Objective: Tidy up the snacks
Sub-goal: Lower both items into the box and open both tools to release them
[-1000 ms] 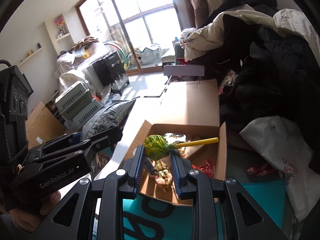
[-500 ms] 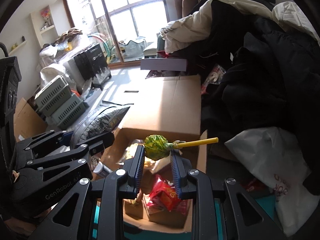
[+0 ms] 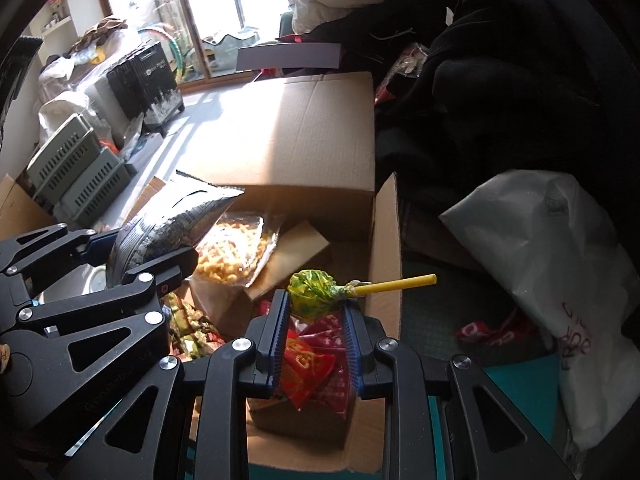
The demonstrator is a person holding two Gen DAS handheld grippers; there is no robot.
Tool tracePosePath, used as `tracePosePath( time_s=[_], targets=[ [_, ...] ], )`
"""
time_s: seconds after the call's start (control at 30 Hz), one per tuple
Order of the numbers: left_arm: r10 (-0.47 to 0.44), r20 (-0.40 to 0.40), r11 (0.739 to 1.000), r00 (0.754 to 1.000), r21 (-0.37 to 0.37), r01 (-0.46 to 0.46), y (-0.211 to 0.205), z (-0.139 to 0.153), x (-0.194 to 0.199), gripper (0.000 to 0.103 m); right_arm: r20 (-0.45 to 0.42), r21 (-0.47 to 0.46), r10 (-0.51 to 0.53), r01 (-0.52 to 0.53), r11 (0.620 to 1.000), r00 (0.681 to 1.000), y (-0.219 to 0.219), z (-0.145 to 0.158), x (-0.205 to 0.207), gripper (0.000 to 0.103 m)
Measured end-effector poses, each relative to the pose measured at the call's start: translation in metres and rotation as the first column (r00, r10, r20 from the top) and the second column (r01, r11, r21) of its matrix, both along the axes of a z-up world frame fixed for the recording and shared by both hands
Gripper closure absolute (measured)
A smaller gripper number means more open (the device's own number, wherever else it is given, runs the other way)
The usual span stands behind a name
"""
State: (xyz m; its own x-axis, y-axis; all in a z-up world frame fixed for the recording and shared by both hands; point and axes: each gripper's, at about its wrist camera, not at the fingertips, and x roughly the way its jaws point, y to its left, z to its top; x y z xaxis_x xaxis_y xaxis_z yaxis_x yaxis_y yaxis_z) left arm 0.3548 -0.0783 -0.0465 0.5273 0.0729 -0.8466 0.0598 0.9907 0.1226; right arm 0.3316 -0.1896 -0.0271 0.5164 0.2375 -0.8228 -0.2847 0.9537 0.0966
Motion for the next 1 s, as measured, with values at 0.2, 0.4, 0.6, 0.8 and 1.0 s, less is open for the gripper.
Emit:
tracePosePath(
  time_s=[0.2, 0.4, 0.6, 0.8, 1.0],
  targets=[
    [-0.006, -0.050, 1.000, 0.999, -0.030, 0.005, 0.003, -0.005, 0.001, 0.066, -0.024, -0.038, -0.005, 0.004, 0.999, 1.000, 0.001, -0.002, -0.001, 0.077],
    [-0.008, -0.081, 0.999, 0.997, -0.047, 0.004, 0.008, -0.003, -0.001, 0.062, -0.036, -0.063, -0.001, -0.001, 0.998, 0.999, 0.006, 0.004, -0.005, 0.060],
    [0.006, -0.073, 0.999, 0.997, -0.048, -0.010, 0.016, 0.013, -0.007, 0.062, -0.019, -0.086, 0.011, -0.013, 0.996, 1.000, 0.009, 0.016, -0.015, 0.058],
    [0.007, -0.037, 0.998, 0.999, -0.064, -0.009, 0.021, 0.040, -0.023, 0.062, 0.015, -0.088, 0.016, -0.014, 0.996, 1.000, 0.014, 0.041, -0.028, 0.058],
    [0.005, 0.045, 0.998, 0.999, -0.066, -0.002, 0.030, 0.086, -0.054, 0.062, 0.097, -0.087, 0.025, -0.017, 0.996, 0.995, 0.021, 0.084, -0.052, 0.058]
  ],
)
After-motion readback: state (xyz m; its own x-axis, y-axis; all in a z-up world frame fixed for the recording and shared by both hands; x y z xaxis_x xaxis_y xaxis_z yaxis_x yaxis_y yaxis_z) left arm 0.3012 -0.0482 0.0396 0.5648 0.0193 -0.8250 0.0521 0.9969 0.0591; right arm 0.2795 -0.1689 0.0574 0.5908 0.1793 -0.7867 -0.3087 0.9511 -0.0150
